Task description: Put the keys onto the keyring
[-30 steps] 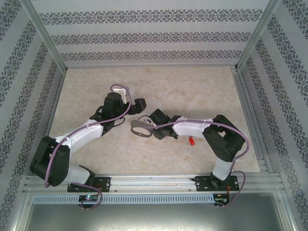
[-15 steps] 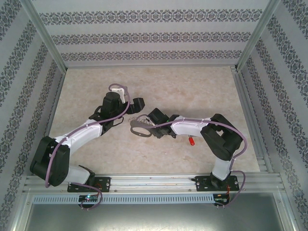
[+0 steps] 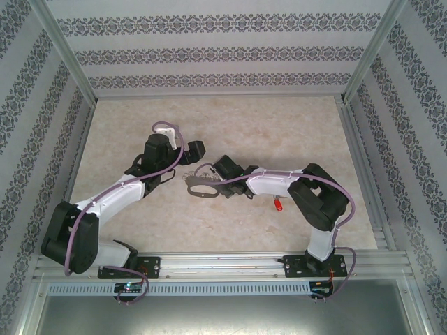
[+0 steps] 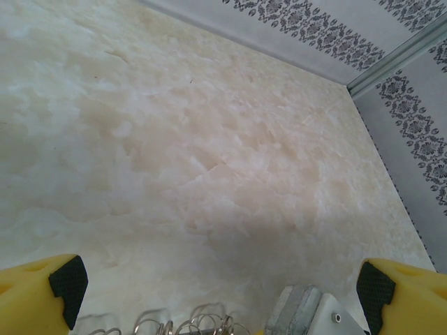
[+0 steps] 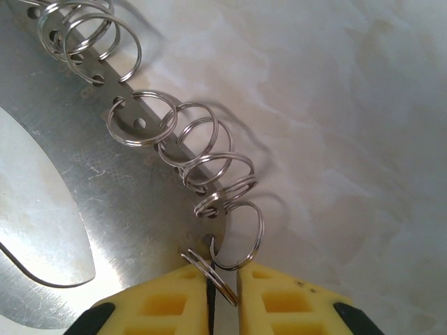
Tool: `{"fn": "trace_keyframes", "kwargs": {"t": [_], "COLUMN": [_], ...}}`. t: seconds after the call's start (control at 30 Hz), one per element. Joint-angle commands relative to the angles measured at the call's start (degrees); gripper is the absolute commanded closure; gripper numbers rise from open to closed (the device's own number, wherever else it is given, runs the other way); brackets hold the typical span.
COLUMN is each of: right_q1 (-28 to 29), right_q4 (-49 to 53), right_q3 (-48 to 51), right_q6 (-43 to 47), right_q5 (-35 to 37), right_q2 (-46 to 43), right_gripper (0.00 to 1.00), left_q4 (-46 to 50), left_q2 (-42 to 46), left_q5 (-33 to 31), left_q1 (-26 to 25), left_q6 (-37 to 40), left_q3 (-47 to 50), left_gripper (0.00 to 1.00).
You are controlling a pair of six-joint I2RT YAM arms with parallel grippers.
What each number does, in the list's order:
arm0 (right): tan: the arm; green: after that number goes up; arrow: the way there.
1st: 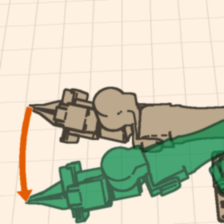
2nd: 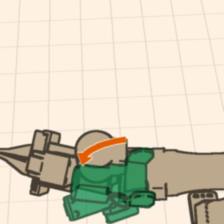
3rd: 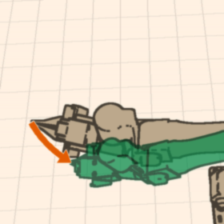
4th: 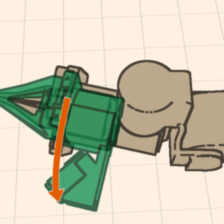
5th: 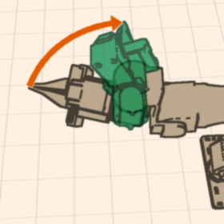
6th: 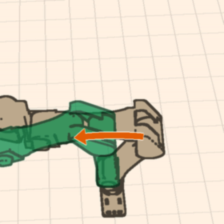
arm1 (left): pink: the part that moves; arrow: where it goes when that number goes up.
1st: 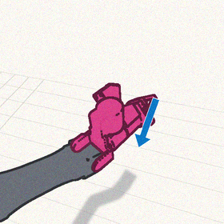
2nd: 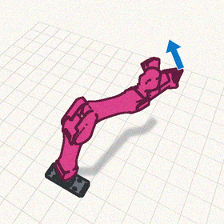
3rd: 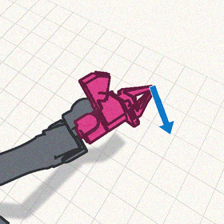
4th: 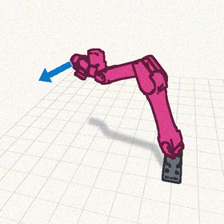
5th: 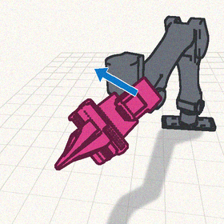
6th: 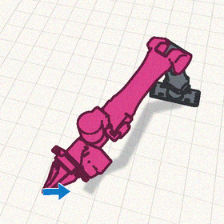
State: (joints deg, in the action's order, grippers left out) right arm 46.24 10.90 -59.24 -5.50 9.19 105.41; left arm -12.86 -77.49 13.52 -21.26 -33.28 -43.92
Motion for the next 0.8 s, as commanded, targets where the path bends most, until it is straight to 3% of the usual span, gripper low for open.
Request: {"fn": "trace_keyframes", "kwargs": {"t": [0.0, 0.53, 0.77], "right_q1": [-0.24, -0.22, -3.17], "right_q4": [0.27, 0.27, -1.67], "right_q3": [0.19, 6.92, 8.97], "right_q6": [0.36, -9.48, -12.52], "right_q5": [-0.11, -12.34, -12.8], "right_q2": [-1.53, -8.4, -11.37], "right_gripper": [0.83, 0.82, 0.73], "left_q4": [-0.06, 0.86, 0.91], "left_q2": [1.13, 2.13, 2.34], "left_q5": [0.74, 0.84, 0.87], "left_q1": [0.76, 0.71, 0.78], "left_q6": [0.45, 0.71, 0.52], "left_q3": [0.48, 0.96, 1.38], "left_gripper": [0.0, 0.0, 0.0]}}
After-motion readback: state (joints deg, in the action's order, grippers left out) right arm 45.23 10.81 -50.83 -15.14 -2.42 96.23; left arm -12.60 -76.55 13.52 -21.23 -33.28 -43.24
